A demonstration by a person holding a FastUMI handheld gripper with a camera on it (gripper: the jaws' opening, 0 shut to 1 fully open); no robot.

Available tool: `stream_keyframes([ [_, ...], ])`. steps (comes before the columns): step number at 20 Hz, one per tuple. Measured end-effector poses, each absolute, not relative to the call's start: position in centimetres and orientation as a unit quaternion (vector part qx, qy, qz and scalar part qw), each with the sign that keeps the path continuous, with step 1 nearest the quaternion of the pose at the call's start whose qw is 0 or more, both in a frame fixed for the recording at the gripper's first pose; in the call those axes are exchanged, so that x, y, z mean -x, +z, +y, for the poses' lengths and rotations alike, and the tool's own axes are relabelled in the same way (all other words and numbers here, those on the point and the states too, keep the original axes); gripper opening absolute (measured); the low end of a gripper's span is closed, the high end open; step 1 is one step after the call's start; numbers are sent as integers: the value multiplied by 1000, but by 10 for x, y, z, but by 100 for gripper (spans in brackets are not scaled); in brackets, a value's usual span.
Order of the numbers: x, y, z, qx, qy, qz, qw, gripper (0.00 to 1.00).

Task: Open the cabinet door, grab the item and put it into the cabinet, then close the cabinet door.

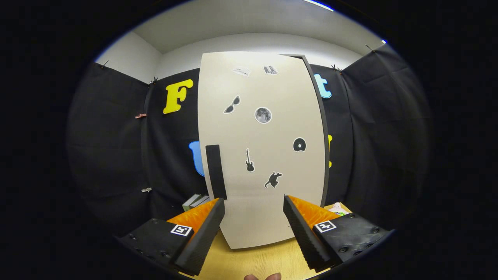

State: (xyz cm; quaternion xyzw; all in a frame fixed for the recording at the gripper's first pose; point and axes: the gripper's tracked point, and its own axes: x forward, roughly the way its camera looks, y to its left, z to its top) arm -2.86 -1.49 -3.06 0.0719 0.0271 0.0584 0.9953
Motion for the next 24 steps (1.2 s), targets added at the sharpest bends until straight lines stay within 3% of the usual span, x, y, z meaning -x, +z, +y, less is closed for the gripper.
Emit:
stream_keyframes([
  [24, 29, -28, -19, -72, 59, 19, 995, 98],
])
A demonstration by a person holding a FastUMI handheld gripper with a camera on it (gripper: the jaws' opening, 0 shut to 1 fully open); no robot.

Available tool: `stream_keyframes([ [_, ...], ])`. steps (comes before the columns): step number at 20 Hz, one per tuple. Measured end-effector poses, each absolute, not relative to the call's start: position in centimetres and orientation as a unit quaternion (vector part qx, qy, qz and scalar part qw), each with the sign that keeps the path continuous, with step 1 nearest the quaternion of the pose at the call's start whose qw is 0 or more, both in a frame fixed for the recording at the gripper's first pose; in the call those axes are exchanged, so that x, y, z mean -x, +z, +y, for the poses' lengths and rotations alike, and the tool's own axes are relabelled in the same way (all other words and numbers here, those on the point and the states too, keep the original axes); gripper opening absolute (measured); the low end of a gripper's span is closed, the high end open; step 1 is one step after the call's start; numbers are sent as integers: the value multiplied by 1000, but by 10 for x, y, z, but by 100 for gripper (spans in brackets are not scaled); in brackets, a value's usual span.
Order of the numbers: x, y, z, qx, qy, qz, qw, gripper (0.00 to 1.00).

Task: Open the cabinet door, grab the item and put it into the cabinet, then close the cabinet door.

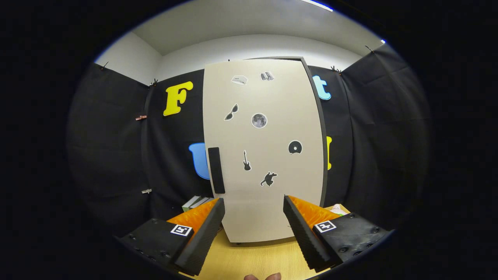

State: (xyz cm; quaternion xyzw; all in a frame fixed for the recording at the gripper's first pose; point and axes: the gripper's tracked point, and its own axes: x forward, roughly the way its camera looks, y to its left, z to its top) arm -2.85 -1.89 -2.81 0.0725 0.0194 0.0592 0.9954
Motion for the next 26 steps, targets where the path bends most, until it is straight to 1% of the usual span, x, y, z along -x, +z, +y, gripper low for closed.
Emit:
stream_keyframes([
  [26, 31, -24, -14, -69, 60, 12, 996, 98],
])
